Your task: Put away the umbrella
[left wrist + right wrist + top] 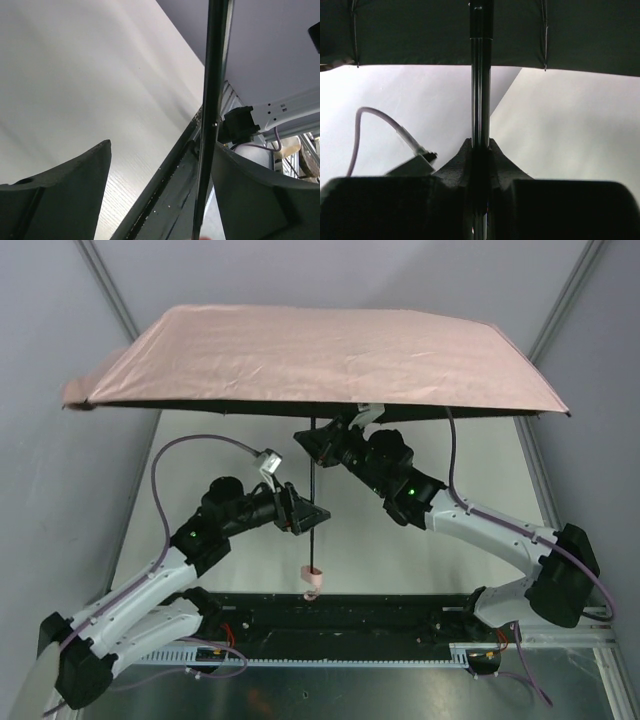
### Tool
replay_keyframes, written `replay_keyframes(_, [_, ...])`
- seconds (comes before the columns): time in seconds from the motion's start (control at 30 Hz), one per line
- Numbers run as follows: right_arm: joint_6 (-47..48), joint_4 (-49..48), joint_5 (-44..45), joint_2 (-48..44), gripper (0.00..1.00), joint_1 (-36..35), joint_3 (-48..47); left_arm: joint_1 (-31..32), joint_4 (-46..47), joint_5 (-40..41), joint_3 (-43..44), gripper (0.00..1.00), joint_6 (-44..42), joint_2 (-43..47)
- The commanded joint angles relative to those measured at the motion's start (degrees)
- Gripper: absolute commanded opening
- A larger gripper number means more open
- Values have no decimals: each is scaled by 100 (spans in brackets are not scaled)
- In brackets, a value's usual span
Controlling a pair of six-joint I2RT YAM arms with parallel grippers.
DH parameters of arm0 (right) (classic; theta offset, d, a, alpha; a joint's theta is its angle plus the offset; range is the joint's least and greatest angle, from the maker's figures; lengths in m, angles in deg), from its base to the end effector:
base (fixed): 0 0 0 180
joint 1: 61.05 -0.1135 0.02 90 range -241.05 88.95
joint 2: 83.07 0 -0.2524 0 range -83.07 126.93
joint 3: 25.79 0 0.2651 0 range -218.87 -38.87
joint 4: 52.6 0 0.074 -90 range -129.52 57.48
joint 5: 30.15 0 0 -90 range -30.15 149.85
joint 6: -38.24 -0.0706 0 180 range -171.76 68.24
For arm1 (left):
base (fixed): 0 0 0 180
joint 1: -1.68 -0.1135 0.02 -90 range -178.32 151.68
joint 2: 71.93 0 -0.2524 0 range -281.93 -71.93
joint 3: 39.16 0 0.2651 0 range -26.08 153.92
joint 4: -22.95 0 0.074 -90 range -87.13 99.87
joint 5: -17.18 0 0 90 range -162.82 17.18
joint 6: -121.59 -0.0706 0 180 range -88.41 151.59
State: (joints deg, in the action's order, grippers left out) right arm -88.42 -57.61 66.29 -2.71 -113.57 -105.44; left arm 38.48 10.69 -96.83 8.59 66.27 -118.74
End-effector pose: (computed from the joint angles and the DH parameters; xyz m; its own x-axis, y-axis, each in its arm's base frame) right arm 0.2415 0.3019 0.3699 -0.3936 0.4617 -0.7949 -0.6052 0.5207 0.6021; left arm 0.1815 -0.1716 0.2747 -0.6224 -0.1835 -0.7609 0.6233 0.4719 -0.6236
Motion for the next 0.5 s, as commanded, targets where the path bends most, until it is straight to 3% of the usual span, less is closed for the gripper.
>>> replay_keyframes(0.0, [-483, -740, 869, -434, 0, -121, 100, 364, 738, 410, 3, 79, 12, -271])
replay_keyframes(0.07, [-491, -740, 967, -444, 0, -150, 120, 482, 844, 425, 15, 71, -5, -416])
replay_keyframes(0.1, [-491, -714, 992, -448, 0, -157, 127, 511, 873, 389, 36, 62, -36, -478])
replay_keyframes(0.2, [-315, -552, 1014, -533, 0, -153, 158, 550, 916, 294, 54, 18, -117, -548])
replay_keyframes(0.23, [-240, -519, 968, -588, 0, -123, 204, 549, 940, 240, 38, 10, -136, -548])
replay_keyframes(0.3, [-241, -571, 664, -758, 5, 71, 401, 553, 993, 110, -25, 2, -152, -531])
replay_keyframes(0.33, [-309, -717, 437, -846, 12, 213, 562, 550, 1049, 25, -72, 1, -140, -509])
replay_keyframes(0.47, [-627, -1517, -539, -980, 51, 909, 1047, 590, 1381, -289, -316, 0, -10, -413])
